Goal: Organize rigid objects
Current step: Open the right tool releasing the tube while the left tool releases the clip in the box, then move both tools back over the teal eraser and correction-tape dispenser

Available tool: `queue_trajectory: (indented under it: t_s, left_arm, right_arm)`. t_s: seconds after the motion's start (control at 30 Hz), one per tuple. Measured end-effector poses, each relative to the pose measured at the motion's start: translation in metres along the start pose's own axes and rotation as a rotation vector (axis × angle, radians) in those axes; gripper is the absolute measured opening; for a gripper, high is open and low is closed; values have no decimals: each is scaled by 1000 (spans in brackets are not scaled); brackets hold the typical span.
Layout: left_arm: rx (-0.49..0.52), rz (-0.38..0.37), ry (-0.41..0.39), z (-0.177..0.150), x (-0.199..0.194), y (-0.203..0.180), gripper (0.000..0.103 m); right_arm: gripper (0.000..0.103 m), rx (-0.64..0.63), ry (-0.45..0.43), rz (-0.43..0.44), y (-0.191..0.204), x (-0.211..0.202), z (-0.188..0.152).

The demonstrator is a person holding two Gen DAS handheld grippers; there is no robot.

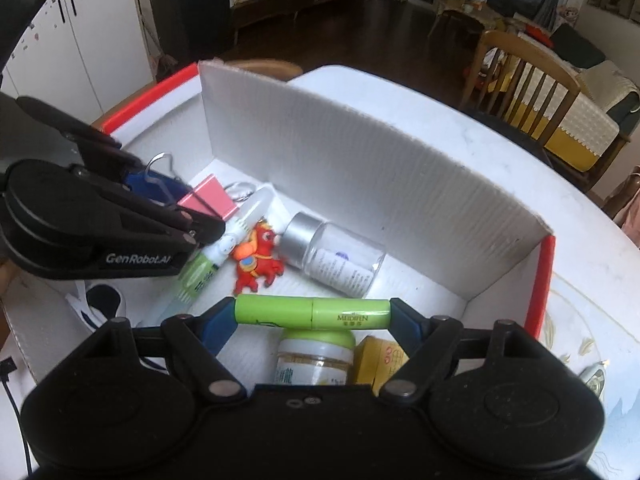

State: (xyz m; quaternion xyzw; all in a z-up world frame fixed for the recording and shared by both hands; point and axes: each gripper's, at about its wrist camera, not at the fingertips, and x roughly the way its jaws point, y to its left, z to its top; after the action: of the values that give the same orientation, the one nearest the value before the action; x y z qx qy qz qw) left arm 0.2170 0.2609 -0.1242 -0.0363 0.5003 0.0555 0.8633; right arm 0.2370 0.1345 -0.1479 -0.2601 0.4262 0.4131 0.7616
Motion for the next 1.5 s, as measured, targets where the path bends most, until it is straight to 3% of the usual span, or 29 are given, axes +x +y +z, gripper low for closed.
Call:
queue_trajectory:
  t_s: [0.3, 0.93, 1.0, 1.03, 1.07, 1.33, 1.4, 1.5]
  left_arm:
    - [19, -3, 11, -4, -1, -3, 32]
    - [3, -39, -54, -18, -47, -11, 33]
    - [0, -44, -72, -20, -56, -12, 46]
    - [-1, -45, -87, -22, -61, -14, 59]
    - [0, -45, -103, -23, -66, -15, 63]
    - [15, -61, -172, -29, -102, -34, 63]
    - [21, -63, -189, -31, -110, -41, 63]
    - [30, -66, -214, -32, -121, -54, 69]
  right_arm:
    - [84, -13, -5, 0, 0, -7, -6]
    - [88, 68, -143, 35, -13, -78, -30]
    - [88, 80, -153, 44, -14, -86, -32]
    - [88, 82, -161, 46, -14, -91, -34]
    - [88, 84, -170, 46, -14, -95, -35]
    - [90, 115, -234, 70, -20, -128, -50]
    - [98, 121, -248, 77, -23, -137, -56]
    - [99, 127, -265, 87, -27, -150, -65]
